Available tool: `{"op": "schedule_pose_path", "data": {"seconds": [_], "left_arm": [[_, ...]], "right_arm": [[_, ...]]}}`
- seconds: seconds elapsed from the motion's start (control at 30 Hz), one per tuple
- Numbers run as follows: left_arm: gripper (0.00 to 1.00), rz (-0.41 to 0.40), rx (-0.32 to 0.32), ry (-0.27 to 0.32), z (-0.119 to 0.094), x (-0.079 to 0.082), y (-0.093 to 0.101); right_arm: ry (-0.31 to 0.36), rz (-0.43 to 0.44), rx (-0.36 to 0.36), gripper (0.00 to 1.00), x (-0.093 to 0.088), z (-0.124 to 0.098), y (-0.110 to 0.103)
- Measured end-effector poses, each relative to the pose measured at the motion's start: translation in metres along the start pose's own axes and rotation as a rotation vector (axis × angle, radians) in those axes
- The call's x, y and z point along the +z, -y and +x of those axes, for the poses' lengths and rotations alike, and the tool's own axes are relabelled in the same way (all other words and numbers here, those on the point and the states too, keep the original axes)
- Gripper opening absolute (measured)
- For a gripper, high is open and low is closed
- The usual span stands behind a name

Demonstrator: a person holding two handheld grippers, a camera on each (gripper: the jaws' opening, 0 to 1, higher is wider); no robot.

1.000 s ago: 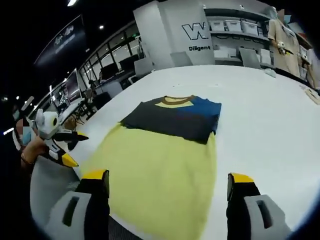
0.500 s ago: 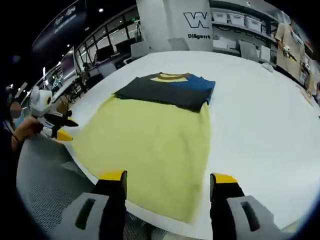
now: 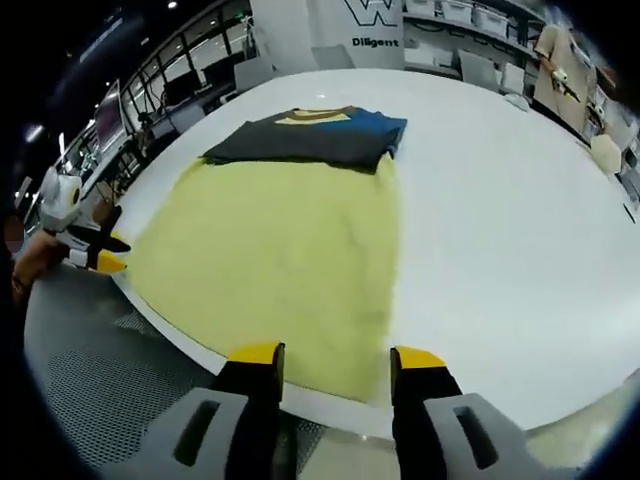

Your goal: Fold the garment on the visible template until the final outline fits inside the template.

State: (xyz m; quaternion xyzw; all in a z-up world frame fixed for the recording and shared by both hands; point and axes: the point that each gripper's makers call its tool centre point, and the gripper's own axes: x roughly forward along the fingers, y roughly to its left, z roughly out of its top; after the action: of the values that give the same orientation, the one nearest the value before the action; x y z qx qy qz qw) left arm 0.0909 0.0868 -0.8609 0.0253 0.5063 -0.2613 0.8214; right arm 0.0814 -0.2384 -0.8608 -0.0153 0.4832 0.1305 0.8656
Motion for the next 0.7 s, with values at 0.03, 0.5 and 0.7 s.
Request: {"op": "schedule_pose_path", "data": {"seconds": [0.03, 0.5, 0.7], "left_arm": [[0.27, -0.003, -0.002, -0.005, 0.000, -0.002, 0.001], [0.05, -0.013, 0.067, -0.055, 0.001, -0.011, -0.008], [0.02, -0.004, 0.059, -0.065, 0.001, -0.012, -0.008]], "right_arm": [[-0.006, -0.001, -0.006, 0.37, -0.002, 0.000, 0.001], [-0.035, 0.039, -0.053, 0.00, -0.011, -0.001, 0.016], [-0.047, 0.056, -0.043, 0.00, -0.012, -0.001, 0.013]]}}
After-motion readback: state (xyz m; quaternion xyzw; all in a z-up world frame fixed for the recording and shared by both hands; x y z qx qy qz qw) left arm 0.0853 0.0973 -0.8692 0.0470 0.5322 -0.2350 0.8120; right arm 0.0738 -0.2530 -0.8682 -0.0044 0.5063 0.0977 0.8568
